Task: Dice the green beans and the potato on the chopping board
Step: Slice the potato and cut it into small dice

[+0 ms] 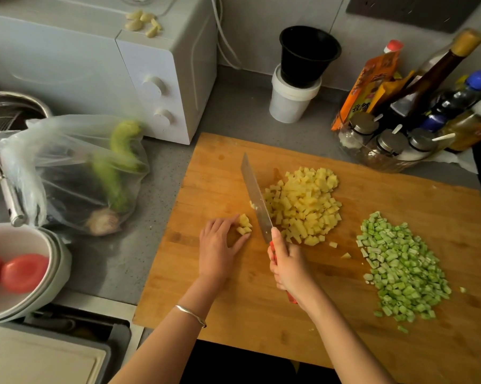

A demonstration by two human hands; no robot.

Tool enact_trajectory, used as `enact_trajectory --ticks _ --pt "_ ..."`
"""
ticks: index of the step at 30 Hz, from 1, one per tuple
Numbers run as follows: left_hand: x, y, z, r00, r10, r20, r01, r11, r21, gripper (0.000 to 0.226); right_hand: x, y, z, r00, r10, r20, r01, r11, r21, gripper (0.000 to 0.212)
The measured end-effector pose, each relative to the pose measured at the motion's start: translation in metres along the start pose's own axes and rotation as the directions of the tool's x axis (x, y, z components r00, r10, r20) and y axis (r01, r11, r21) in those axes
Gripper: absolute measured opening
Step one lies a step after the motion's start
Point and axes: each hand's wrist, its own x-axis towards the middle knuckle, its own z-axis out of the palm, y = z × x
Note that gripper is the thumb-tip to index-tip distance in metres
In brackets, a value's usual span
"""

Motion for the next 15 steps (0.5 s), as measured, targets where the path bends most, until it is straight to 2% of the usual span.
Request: enact_trajectory --ticks 3,6,11,15 --pt "-0.007 -0.006 -0.004 1.0 0.007 -0.016 -0.007 1.0 -0.005 0.047 -0.002 -0.003 0.006 0.998 -0.054 0.026 0.055 0.997 -0.053 0.056" --pt "-0.014 -0.012 -0.007 0.999 -0.014 -0.037 0.014 1.0 0.015 0.041 0.0 -0.006 0.009 0.998 -0.049 0.036 0.051 0.997 -0.053 0.057" --pt "0.0 -0.007 -0.008 1.0 -0.012 0.0 0.012 0.999 0.037 0.024 -0.002 -0.011 -0.003 0.998 0.003 0.06 -0.009 0.996 0.092 0.054" --pt "0.027 0.01 0.006 0.998 -0.036 0.056 0.036 0.999 0.0 0.019 -0.006 -0.015 -0.028 0.998 0.03 0.055 -0.041 0.978 0.204 0.054"
